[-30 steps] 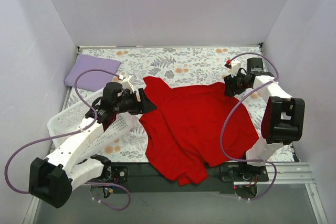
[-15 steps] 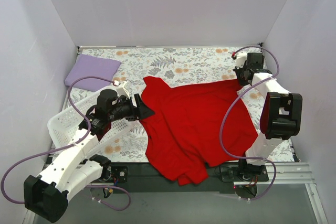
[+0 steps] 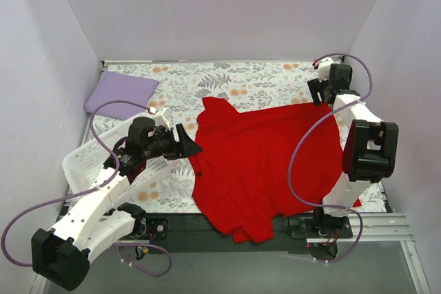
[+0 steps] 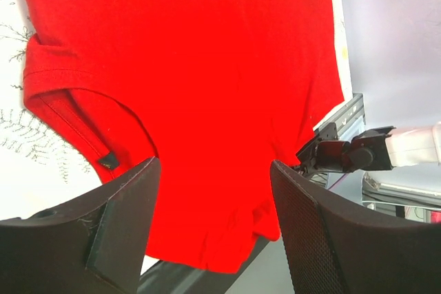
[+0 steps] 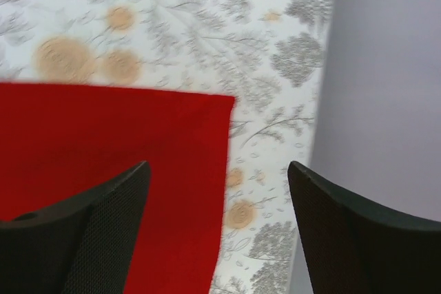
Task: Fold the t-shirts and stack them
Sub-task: Flatten the tshirt out
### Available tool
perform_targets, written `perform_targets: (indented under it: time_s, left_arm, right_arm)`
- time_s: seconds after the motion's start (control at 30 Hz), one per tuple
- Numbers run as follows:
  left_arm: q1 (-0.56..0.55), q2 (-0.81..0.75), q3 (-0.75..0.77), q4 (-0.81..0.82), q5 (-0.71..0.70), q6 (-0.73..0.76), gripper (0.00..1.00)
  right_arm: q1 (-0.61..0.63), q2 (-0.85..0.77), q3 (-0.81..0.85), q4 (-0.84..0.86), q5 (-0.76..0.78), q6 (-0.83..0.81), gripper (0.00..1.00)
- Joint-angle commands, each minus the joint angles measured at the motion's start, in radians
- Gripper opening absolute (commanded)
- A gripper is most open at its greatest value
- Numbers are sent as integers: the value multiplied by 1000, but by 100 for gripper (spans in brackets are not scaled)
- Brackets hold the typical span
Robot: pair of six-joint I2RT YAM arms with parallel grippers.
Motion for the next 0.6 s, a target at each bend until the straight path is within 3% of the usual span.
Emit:
perform_targets:
  time_s: [0.0,0.07,0.13,0.17,0.2,0.23,0.33,0.37,0.5,0.57]
  left_arm:
    - [-22,1,20,-15,-8,-18,63]
    - [-48,16,23,-15,-35,-28,62]
    - [-105,42,40,-15,-92,-37,61]
    - [-128,80,50,-16,-113,-38,61]
    - [-182,110,61,-15,-162,-41,61]
    - [-212,134,90,-16,-189,-43,61]
    - [-306,232,138,-25,-277,-48,61]
    - [-321,254,144,-28,-296,-48,60]
    - [-369,270,133,-53,-391,-87,60]
    - [-372,225,98,-53,-423,-109,59]
  right_arm:
    - [2,-180,-143,-54,-286,-154,88]
    - [1,-260,-214,-122,-407,-247,91]
    - [2,-346,-263,-254,-656,-324,91]
    - [7,-371,-267,-433,-748,-431,90]
    - [16,-375,-259,-530,-897,-493,89]
    - [31,-380,-264,-602,-943,-545,87]
    - [176,-437,-326,-753,-994,-654,83]
    - [177,-437,-348,-755,-983,-662,82]
    - [381,-526,-458,-711,-942,-722,80]
    - [447,-540,-504,-637,-893,-620,79]
